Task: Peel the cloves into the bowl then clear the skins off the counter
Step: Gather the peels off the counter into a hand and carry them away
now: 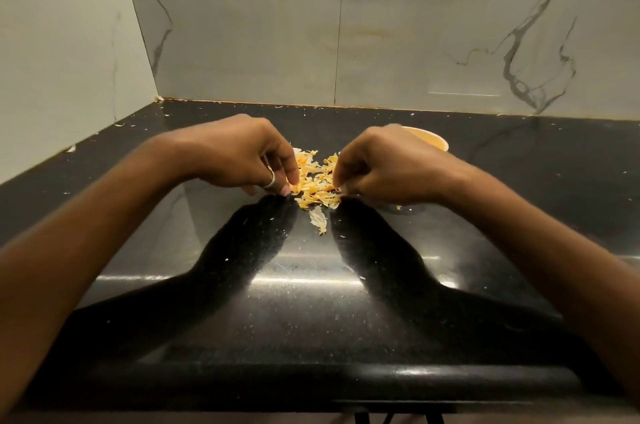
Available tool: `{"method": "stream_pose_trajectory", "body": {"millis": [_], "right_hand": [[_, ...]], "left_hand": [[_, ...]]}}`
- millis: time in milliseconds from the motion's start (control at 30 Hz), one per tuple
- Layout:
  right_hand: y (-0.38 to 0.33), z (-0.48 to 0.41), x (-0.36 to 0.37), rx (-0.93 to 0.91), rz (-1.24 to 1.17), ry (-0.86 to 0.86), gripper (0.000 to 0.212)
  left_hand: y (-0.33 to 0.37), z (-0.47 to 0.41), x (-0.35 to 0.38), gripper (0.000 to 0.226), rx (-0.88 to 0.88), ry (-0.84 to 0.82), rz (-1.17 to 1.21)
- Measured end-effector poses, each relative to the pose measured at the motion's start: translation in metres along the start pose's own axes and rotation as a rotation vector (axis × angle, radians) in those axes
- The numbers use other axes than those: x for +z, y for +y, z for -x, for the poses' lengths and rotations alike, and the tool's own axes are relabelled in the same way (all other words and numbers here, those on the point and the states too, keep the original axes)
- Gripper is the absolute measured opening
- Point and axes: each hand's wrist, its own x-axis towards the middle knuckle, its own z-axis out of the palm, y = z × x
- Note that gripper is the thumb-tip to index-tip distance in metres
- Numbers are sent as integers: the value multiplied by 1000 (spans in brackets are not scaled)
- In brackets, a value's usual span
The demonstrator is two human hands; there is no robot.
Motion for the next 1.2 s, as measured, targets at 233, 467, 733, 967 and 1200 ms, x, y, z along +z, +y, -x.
{"method": "stream_pose_trajectory", "body": {"millis": [233, 467, 733, 967, 1200], "right_hand": [[15, 34, -20, 242, 202, -13, 13], [-5, 16, 11, 316, 233, -27, 8], [-9, -8, 20, 246, 69, 346, 20], [-6, -13, 46, 285, -77, 113, 62], [-5, -28, 48, 301, -313, 67, 74]], "left_hand": [[-11, 6, -13, 6, -171, 1, -235], [-11, -7, 3, 16, -161, 33, -374], [-13, -11, 5, 26, -99, 344, -281], [-1, -21, 24, 70, -274, 341, 21], [2, -31, 34, 86, -337, 177, 277]]}}
